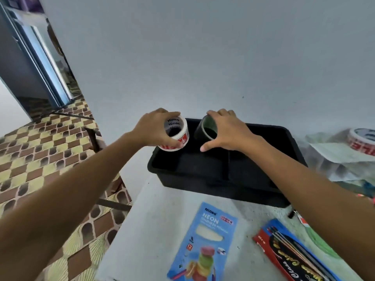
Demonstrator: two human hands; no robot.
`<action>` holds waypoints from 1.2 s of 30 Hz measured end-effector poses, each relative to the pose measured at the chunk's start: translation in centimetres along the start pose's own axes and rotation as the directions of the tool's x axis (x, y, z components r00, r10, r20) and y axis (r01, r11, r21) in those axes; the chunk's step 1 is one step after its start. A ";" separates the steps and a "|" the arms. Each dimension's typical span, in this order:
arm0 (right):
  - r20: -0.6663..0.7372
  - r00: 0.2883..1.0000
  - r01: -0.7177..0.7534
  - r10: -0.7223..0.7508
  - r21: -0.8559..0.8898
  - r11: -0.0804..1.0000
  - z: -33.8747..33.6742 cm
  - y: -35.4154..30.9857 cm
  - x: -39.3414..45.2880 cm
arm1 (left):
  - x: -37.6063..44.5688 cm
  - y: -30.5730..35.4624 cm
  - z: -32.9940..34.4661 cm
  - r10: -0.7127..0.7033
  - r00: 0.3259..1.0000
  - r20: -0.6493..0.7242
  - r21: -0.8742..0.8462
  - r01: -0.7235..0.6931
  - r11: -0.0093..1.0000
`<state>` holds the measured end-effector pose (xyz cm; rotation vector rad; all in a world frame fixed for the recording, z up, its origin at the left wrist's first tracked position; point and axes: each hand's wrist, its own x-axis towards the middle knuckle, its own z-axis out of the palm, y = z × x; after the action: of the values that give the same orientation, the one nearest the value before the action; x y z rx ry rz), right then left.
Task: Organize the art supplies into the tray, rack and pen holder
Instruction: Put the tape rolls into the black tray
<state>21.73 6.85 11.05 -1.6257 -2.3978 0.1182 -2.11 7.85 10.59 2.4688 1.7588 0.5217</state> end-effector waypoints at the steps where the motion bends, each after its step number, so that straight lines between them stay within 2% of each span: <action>1: 0.014 1.000 -0.025 0.026 -0.027 0.999 0.5 0.3 0.9 | 1.1 -0.2 0.6 0.012 1.000 0.028 0.014 -0.013 1.000; 5: 0.096 0.989 -0.105 0.115 -0.097 0.990 3.0 1.6 4.3 | 5.2 -1.5 3.4 0.079 0.988 0.129 0.096 -0.092 0.991; 10: 0.206 0.964 -0.115 0.166 -0.241 0.964 5.7 2.5 7.1 | 8.0 -2.1 7.2 0.197 0.962 0.188 0.221 -0.237 0.946; 14: 0.238 0.953 -0.083 0.186 -0.387 0.918 7.0 3.0 8.2 | 9.1 -2.6 9.7 0.202 0.939 0.277 0.329 -0.291 0.899; 18: 0.241 0.954 -0.061 0.179 -0.428 0.902 8.2 3.2 8.9 | 9.8 -3.1 11.2 0.195 0.929 0.316 0.388 -0.313 0.867; 24: 0.255 0.945 -0.096 0.206 -0.384 0.918 9.3 3.3 9.3 | 10.8 -2.8 12.3 0.139 0.904 0.405 0.321 -0.283 0.904; 30: 0.283 0.928 -0.126 0.244 -0.377 0.918 9.8 2.8 10.0 | 11.1 -3.1 12.9 0.119 0.901 0.417 0.221 -0.228 0.948; 34: 0.231 0.944 -0.144 0.237 -0.356 0.923 10.0 2.3 10.1 | 10.8 -3.3 13.0 0.123 0.903 0.412 0.199 -0.220 0.955; 36: 0.274 0.940 -0.116 0.205 -0.309 0.944 9.5 2.4 9.8 | 10.9 -3.6 12.9 0.138 0.896 0.421 0.160 -0.223 0.962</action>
<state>18.16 17.50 2.93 -2.0753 -2.5991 0.0502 1.76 21.01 0.14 2.6409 1.4878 -0.1763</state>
